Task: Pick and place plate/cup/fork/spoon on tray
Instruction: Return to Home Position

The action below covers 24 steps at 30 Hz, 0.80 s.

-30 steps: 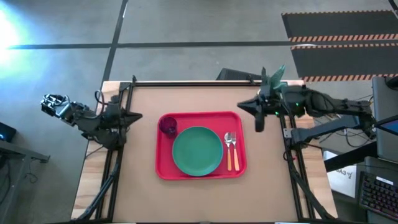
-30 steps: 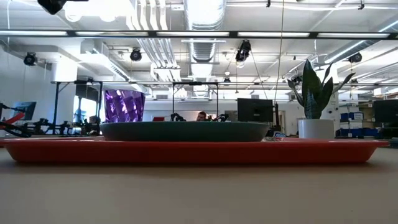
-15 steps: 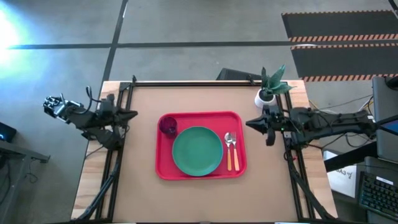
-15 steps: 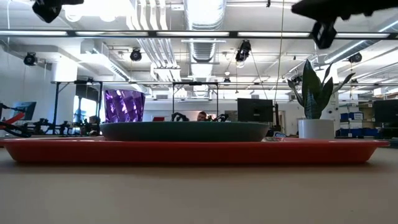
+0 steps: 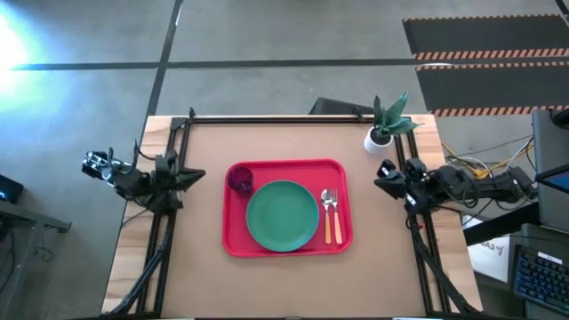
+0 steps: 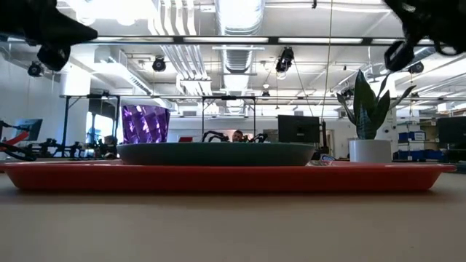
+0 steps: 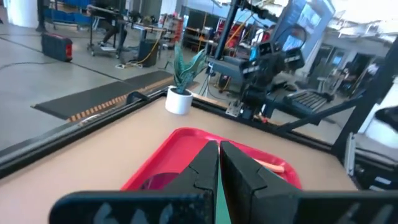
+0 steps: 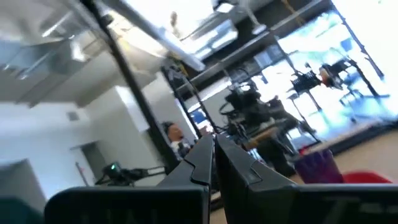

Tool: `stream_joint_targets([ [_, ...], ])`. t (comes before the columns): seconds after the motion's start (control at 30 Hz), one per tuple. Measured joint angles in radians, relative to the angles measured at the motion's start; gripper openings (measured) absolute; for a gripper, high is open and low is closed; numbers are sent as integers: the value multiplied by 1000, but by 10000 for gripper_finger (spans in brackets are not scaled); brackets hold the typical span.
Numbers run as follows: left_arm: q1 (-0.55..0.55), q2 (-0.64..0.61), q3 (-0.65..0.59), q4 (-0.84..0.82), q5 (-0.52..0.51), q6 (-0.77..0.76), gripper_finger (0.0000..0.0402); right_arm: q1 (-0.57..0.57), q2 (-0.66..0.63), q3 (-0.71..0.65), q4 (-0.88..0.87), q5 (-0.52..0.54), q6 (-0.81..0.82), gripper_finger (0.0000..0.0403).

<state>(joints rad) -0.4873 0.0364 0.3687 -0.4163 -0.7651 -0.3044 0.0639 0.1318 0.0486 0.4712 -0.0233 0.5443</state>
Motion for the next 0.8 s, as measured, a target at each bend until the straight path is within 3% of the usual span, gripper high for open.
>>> stream_joint_targets([
  [0.33,2,2,-40,-17,-26,45,0,-1,-119,-25,-124,129,21,8],
  [0.47,2,25,-40,-9,-9,-170,0,-1,-121,-25,-122,151,111,8],
  [0.53,1,36,-42,-11,61,-182,0,-1,-122,-25,-122,187,202,8],
  [0.6,2,55,-42,-8,198,-105,0,-1,-119,-25,-122,187,258,8],
  [0.7,2,78,-47,3,496,131,0,-1,-104,-25,-120,126,166,8],
  [0.8,1,81,-47,38,636,214,0,-1,-99,-25,-115,40,67,8],
])
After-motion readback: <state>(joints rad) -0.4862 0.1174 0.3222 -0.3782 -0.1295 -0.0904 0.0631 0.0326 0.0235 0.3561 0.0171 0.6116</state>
